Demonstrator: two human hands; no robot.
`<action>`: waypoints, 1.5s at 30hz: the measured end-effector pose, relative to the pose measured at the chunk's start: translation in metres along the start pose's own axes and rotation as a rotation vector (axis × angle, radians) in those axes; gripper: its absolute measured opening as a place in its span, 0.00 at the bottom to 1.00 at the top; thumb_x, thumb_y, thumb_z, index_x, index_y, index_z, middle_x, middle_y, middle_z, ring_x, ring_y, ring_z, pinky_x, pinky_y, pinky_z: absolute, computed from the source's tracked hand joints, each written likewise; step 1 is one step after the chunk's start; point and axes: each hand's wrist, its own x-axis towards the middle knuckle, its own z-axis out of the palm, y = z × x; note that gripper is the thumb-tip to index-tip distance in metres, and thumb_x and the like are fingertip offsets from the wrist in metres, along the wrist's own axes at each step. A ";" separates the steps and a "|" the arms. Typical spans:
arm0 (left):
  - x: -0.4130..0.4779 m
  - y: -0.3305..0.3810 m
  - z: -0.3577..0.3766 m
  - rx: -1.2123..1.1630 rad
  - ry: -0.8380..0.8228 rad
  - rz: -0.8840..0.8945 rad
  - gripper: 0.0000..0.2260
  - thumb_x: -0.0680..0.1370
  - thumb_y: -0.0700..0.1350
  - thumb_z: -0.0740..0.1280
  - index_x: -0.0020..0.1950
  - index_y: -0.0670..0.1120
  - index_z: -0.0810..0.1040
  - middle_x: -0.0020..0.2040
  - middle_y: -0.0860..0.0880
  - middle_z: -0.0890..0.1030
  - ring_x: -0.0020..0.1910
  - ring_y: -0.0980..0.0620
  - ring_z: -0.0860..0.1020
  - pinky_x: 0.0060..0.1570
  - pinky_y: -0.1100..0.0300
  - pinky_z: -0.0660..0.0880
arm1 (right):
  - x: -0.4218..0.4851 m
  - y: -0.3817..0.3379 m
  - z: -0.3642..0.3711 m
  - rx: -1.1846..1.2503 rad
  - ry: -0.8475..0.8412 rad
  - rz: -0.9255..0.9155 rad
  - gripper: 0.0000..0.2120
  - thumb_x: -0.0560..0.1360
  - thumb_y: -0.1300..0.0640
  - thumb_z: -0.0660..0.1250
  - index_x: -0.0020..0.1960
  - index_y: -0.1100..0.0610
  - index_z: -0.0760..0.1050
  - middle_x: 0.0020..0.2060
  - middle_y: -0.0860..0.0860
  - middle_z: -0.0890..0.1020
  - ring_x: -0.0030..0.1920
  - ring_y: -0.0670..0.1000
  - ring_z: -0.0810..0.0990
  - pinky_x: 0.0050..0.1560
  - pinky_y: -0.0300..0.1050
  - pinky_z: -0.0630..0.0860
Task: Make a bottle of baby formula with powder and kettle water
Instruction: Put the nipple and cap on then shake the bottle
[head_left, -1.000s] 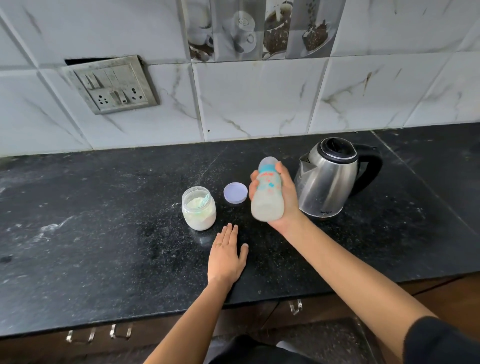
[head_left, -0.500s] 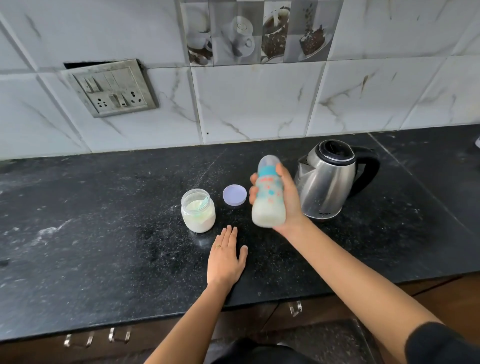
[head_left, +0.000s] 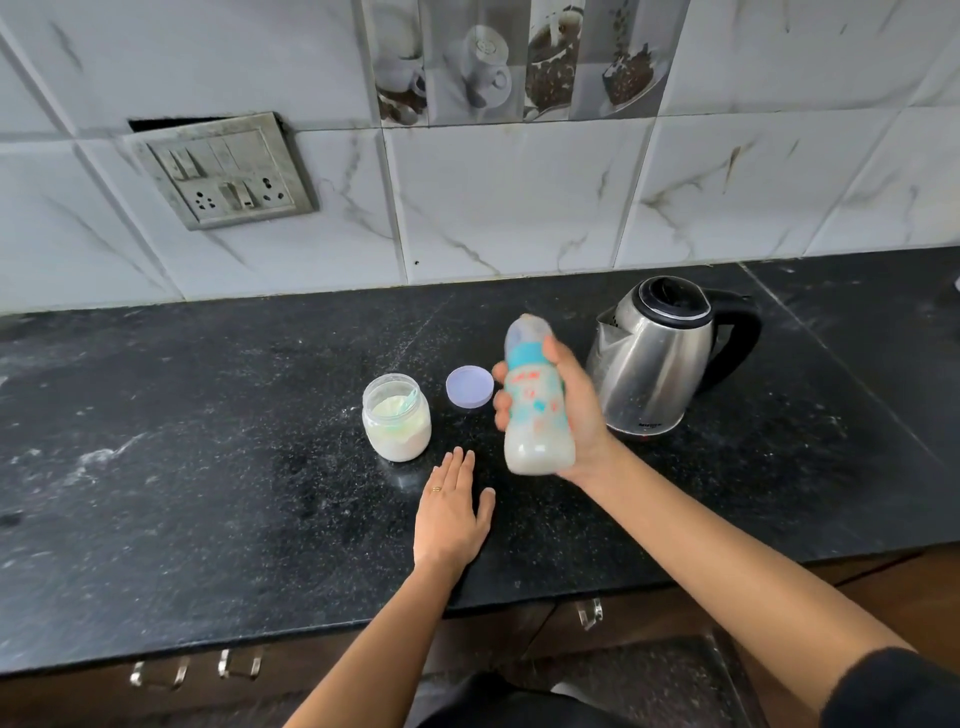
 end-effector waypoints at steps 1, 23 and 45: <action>0.000 -0.001 0.001 0.003 -0.002 0.001 0.27 0.82 0.56 0.51 0.78 0.45 0.54 0.78 0.48 0.54 0.77 0.54 0.49 0.75 0.60 0.43 | -0.006 0.003 0.002 -0.058 -0.039 0.017 0.18 0.71 0.43 0.62 0.41 0.57 0.82 0.36 0.52 0.78 0.29 0.49 0.77 0.29 0.40 0.77; 0.000 0.001 0.000 -0.021 0.017 -0.001 0.27 0.82 0.55 0.52 0.78 0.46 0.54 0.78 0.49 0.54 0.77 0.54 0.49 0.75 0.61 0.43 | 0.003 -0.015 0.000 0.180 -0.121 -0.074 0.32 0.54 0.51 0.82 0.51 0.59 0.71 0.39 0.54 0.78 0.30 0.52 0.79 0.30 0.43 0.78; -0.001 0.001 -0.002 -0.042 0.004 -0.004 0.27 0.82 0.55 0.53 0.77 0.45 0.54 0.78 0.48 0.55 0.77 0.54 0.50 0.75 0.59 0.45 | 0.000 -0.005 0.012 0.023 -0.132 -0.003 0.20 0.61 0.46 0.76 0.45 0.59 0.79 0.37 0.54 0.79 0.29 0.51 0.78 0.30 0.42 0.78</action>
